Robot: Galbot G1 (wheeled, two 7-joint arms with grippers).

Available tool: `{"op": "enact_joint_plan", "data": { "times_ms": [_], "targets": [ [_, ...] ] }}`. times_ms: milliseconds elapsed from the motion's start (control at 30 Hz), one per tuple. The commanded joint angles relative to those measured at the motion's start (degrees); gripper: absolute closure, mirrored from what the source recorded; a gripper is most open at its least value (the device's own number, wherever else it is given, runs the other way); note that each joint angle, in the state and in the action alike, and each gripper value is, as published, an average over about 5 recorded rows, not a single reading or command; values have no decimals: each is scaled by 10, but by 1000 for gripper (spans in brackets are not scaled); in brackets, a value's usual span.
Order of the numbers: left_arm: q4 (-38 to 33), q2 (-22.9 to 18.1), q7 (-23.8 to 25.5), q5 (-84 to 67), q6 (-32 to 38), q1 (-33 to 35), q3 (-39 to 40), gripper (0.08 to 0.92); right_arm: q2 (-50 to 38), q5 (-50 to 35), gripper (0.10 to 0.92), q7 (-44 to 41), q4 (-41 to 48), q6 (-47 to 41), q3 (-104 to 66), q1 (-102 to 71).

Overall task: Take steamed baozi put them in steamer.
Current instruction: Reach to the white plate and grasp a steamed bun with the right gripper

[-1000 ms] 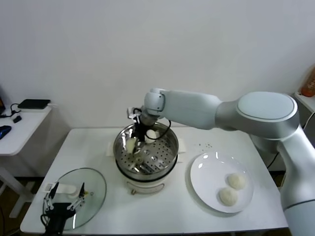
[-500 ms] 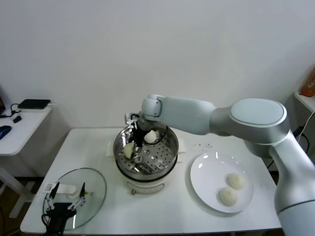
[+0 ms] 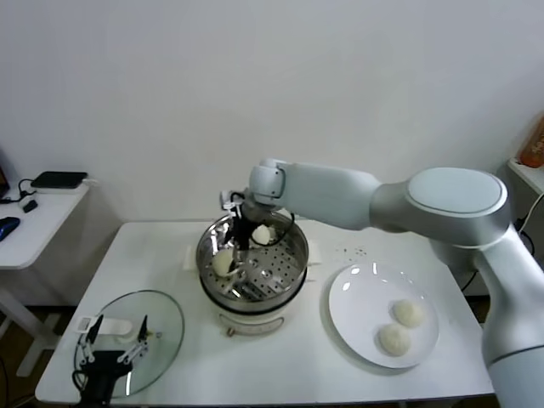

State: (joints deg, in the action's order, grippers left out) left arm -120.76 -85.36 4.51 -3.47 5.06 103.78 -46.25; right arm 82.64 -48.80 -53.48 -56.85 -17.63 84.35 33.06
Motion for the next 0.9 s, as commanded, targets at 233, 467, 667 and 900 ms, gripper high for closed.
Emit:
{"op": "enact_joint_plan", "data": {
  "times_ms": [233,467,667,900],
  "targets": [
    [-9,-4,3,10,-7,-6,5,177,-219,-14,203,-72,-181,61,101,207],
    [-11,-3,5,16,-10,-9,10,177,-330,78,203,-106,-275,103,171,281],
    [-13,-3,12,19,-10,-16,14,177,-433,157,203,-108,-337,99,183,247],
    [-15,-6,21,26,-3,-16,24,177,-506,277,203,-109,-363,103,156,159]
  ]
}}
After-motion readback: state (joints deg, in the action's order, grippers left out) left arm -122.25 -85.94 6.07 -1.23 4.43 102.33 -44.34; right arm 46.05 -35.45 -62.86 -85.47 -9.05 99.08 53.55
